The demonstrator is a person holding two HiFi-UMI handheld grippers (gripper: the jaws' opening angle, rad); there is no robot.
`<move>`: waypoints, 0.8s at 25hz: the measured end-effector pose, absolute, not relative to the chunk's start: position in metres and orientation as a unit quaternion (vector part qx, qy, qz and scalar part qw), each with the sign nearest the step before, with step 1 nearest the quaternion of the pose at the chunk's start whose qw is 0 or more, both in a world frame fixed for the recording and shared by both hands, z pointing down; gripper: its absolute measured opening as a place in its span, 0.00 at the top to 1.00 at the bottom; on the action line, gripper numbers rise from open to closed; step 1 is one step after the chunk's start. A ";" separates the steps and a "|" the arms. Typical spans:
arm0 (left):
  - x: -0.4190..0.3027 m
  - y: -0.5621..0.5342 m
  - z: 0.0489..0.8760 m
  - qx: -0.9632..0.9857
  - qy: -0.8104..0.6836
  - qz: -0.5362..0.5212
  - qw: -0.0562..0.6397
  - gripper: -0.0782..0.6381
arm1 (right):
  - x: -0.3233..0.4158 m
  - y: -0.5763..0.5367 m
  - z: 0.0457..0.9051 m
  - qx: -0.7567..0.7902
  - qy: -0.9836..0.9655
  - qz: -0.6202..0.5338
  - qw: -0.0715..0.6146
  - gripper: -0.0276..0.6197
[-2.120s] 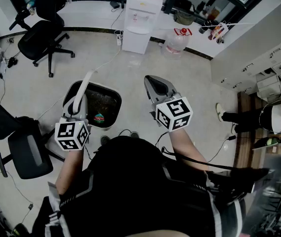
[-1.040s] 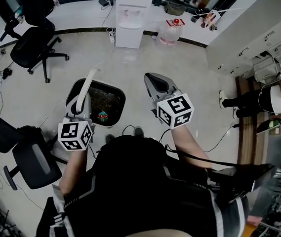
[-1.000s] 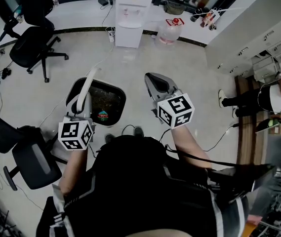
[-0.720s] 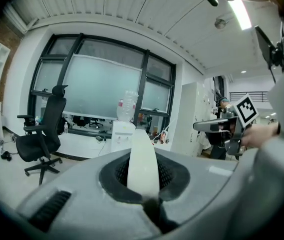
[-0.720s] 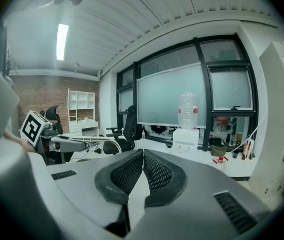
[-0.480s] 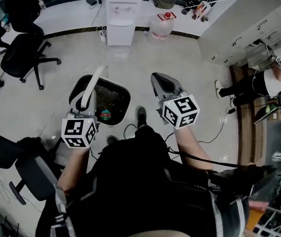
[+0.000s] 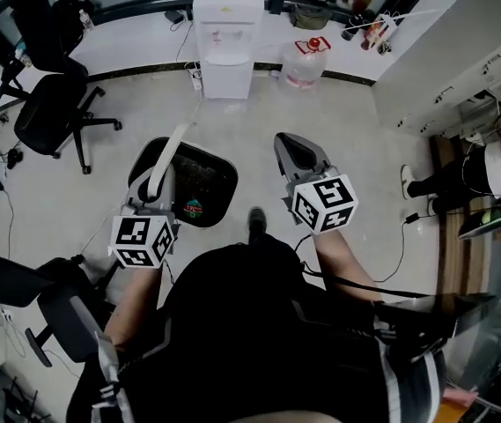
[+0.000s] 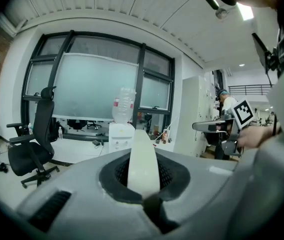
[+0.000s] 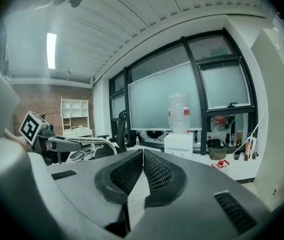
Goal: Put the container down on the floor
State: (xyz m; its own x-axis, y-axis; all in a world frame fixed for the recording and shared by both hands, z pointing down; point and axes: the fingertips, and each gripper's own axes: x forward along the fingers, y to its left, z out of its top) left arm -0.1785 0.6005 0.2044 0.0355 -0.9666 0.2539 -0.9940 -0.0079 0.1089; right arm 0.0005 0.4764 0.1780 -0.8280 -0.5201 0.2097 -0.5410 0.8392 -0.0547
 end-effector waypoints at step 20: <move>-0.120 0.413 0.197 0.702 -0.696 0.045 0.146 0.88 | 0.077 0.283 0.181 0.278 -0.955 0.070 0.080 0.94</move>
State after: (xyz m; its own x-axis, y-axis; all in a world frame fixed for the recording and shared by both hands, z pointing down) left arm -0.1201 0.4135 0.1971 0.0282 -0.9634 0.2666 -0.9899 0.0102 0.1417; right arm 0.0769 0.2829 0.1808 -0.8323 -0.5205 0.1908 -0.5427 0.8352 -0.0889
